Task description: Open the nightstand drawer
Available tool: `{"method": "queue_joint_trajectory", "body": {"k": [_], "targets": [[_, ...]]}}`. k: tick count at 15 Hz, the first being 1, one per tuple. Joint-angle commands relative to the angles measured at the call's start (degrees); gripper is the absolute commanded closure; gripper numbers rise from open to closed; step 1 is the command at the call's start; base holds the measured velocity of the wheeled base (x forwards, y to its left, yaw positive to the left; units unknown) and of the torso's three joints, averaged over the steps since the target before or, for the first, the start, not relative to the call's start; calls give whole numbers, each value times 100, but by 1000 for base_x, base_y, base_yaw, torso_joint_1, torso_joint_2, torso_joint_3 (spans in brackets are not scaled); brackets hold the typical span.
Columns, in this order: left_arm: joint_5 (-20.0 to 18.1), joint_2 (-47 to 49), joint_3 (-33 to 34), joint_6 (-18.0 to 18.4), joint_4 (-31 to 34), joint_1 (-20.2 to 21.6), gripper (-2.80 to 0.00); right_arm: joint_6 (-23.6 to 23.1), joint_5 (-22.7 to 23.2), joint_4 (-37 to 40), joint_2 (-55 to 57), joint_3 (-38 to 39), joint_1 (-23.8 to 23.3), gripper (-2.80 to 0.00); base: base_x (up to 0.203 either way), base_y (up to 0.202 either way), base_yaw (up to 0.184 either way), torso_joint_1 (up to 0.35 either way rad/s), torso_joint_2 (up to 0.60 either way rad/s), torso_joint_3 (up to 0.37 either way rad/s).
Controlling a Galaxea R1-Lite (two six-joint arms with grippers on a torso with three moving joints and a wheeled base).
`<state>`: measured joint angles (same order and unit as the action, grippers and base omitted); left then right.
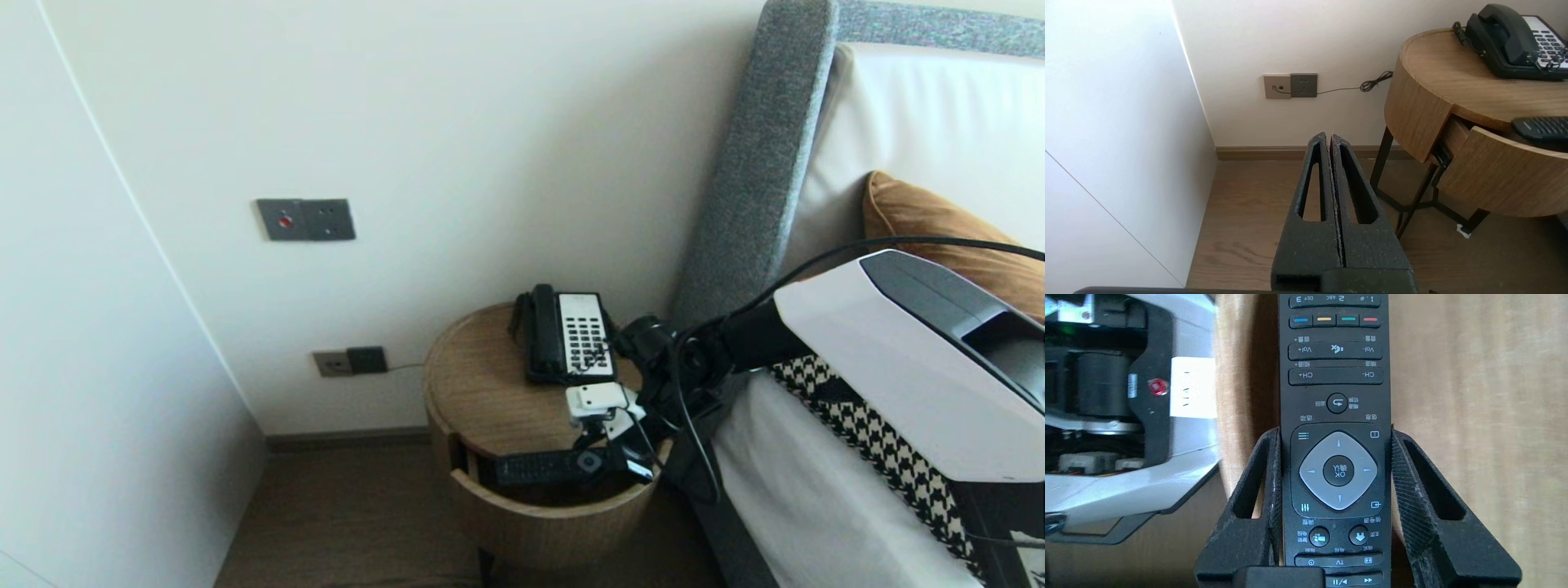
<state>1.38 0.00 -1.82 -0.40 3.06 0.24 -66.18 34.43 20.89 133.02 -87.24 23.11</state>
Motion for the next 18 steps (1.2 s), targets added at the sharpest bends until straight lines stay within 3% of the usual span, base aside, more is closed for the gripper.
{"method": "queue_joint_trajectory", "body": {"k": [1,18], "targets": [[3,-9,6,-4,2,2,0,-48,20,8,-48,206,43,0,0,0,0,0,0,0],[3,-9,-3,-4,2,2,0,-70,29,-59,-506,1296,188,0,0,0,0,0,0,0]]}}
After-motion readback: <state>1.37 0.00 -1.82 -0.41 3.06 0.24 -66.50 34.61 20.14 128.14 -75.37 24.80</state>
